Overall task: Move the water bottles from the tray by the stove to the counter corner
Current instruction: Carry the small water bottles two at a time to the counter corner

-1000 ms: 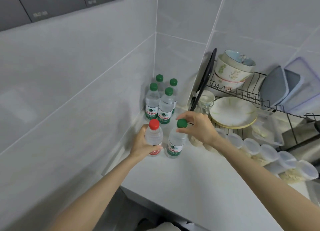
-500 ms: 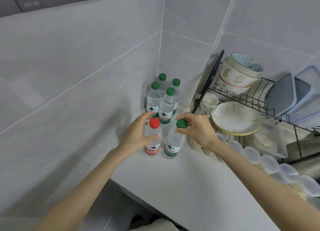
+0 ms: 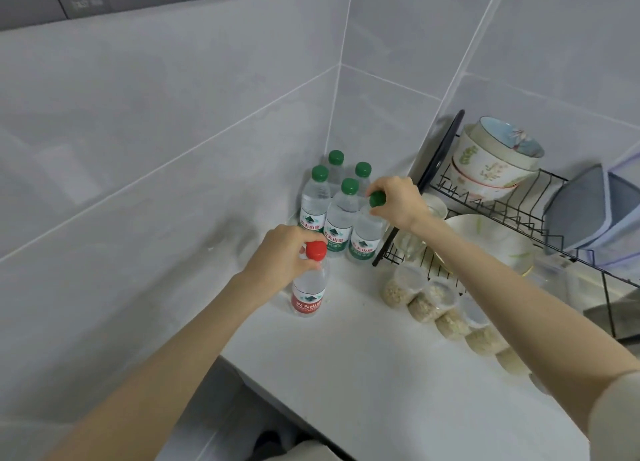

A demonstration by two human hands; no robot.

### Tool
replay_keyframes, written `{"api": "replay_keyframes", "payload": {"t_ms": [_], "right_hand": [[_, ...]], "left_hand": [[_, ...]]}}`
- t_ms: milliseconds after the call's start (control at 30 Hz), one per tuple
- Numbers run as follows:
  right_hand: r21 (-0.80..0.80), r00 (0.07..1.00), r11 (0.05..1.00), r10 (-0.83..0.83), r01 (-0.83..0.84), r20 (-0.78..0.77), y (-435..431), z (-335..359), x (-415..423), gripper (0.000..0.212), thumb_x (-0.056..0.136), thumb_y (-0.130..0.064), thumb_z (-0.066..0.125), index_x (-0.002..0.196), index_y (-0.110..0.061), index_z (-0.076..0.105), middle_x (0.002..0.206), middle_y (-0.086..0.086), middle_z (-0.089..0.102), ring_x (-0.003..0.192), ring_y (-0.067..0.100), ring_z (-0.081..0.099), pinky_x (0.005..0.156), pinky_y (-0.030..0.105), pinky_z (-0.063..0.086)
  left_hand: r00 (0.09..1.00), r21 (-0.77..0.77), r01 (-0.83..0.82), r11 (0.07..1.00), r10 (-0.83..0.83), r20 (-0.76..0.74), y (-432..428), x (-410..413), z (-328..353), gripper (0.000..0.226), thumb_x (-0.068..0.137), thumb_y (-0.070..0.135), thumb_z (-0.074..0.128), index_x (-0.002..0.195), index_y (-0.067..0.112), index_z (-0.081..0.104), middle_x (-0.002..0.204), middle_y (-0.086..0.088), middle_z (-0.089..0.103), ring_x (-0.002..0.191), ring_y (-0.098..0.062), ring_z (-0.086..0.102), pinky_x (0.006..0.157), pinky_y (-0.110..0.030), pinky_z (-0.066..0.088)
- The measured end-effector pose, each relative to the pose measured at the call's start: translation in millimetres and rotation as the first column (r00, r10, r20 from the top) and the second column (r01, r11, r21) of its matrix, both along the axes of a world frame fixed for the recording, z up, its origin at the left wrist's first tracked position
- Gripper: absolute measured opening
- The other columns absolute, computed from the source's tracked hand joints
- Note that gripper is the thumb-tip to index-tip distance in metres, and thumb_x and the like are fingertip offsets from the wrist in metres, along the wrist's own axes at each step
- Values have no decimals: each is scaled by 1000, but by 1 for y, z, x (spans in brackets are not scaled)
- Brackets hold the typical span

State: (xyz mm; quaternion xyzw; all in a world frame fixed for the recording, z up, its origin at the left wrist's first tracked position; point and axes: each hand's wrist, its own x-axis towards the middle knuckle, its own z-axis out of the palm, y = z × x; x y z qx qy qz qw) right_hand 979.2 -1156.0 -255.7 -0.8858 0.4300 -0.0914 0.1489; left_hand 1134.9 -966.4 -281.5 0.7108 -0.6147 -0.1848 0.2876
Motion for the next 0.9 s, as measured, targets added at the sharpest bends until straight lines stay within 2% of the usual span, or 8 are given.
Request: {"api": "replay_keyframes", "payload": {"t_ms": [167,267,367,533,633,767,833,900], "right_hand": [[-78,993,997,-29,20,-113,-27,-2,8,35,81,9,55,109,-7,68,106,13,69,100,32,64,89,37,50],[-110,989,994,-27,11,-147,-35,0,14,40,79,14,47,106,-8,67,103,14,67,96,33,63,86,41,53],[-146,982,989,-38,11,-186,-38,-1,15,43,78,15,45,106,-9,67,106,15,64,96,35,62,84,42,54],[-185,969,983,-59,14,-242,-36,-4,13,43,82,14,48,114,-8,66,114,21,62,103,41,61,86,42,52],[-184,968,983,-70,25,-242,-33,-2,14,47,82,17,45,119,-4,63,114,23,62,106,41,60,90,44,51],[-160,973,987,-39,2,-229,-26,9,10,45,79,15,47,119,0,61,117,23,63,106,40,62,92,49,52],[-225,987,974,-11,-26,-162,-19,25,1,43,84,10,50,124,-2,60,124,21,62,110,39,61,94,48,51],[-350,998,935,36,-54,-59,-15,40,-14,38,90,1,53,127,-5,60,127,17,62,114,37,60,93,47,51]], "left_hand": [[999,9,14,1000,-14,35,0,-3,3,33,76,18,79,108,19,72,101,2,71,91,-20,65,78,-19,40],[999,21,5,1000,-6,40,0,-3,3,31,76,18,78,106,19,71,97,0,71,88,-22,64,78,-23,44],[999,28,5,1000,-6,45,-1,-2,3,29,75,19,77,103,19,71,92,-2,71,87,-26,64,82,-30,50],[999,24,12,1000,-13,42,0,-2,3,30,76,19,78,105,20,72,96,2,71,88,-22,64,80,-24,46],[999,23,19,1000,-20,48,1,-2,3,32,77,19,77,108,21,71,98,3,70,88,-20,63,79,-21,43],[995,23,34,999,-36,93,2,-1,1,36,80,23,75,115,22,67,104,2,66,86,-16,56,82,-24,45],[992,29,49,998,-52,115,1,0,0,38,82,24,73,119,23,63,108,3,63,90,-16,55,80,-20,39],[992,31,64,997,-67,103,0,1,-1,40,83,24,73,121,22,62,111,3,63,96,-18,58,81,-20,39]]}}
